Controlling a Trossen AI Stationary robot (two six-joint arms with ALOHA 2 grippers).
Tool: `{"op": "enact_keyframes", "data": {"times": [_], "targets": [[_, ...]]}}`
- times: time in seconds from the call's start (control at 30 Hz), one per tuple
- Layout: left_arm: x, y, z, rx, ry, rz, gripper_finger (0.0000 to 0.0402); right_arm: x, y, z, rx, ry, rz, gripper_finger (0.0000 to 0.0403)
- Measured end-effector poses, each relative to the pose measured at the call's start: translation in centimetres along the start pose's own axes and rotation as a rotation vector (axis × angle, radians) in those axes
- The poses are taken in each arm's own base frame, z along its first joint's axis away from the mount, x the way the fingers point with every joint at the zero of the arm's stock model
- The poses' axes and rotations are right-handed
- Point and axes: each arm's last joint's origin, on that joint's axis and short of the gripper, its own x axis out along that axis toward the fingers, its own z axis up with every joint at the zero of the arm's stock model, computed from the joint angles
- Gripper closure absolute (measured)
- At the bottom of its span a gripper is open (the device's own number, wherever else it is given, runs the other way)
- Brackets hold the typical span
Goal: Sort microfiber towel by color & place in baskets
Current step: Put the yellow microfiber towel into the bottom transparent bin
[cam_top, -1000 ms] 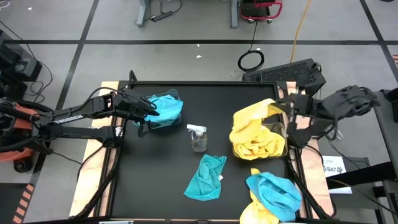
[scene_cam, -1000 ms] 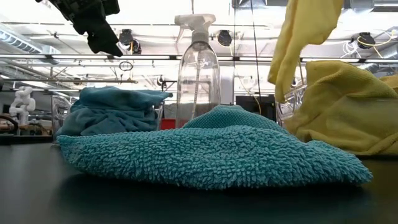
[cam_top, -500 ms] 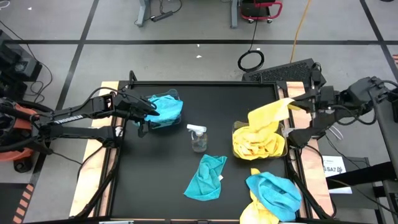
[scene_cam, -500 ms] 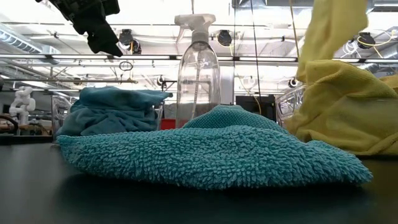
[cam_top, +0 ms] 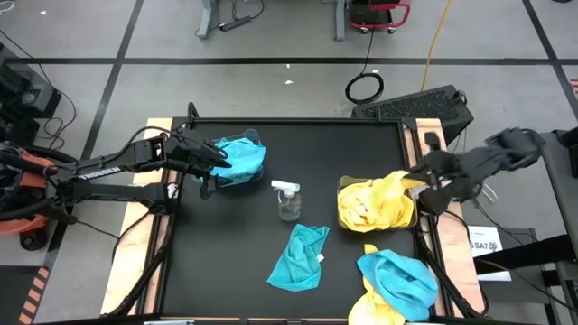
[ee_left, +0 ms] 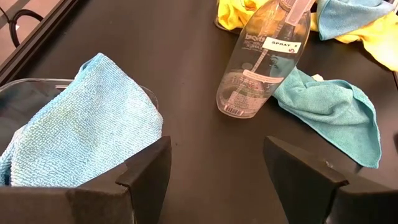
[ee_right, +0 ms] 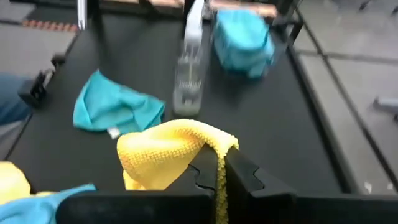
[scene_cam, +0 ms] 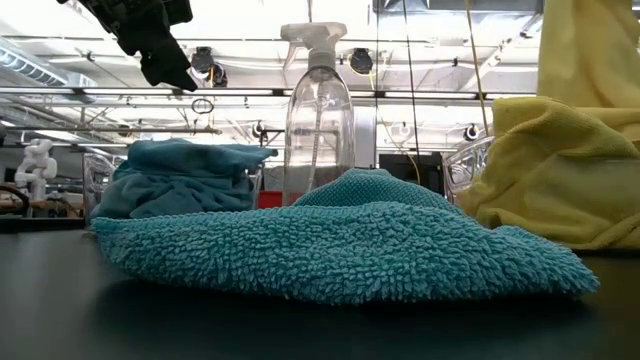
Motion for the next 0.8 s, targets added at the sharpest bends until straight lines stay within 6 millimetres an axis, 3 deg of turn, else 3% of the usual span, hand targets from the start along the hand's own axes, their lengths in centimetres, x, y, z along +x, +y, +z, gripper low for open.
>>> {"op": "enact_keyframes", "data": {"times": [0.47,0.8], "targets": [[0.0,0.0,0.0,0.000,0.000,0.000,0.0141,10.0,3.7,-6.1,0.085,0.240,0.075,0.0403],[0.0,0.0,0.0,0.000,0.000,0.000,0.0141,14.0,5.2,-8.4,0.134,0.356,0.051,0.0403]]}}
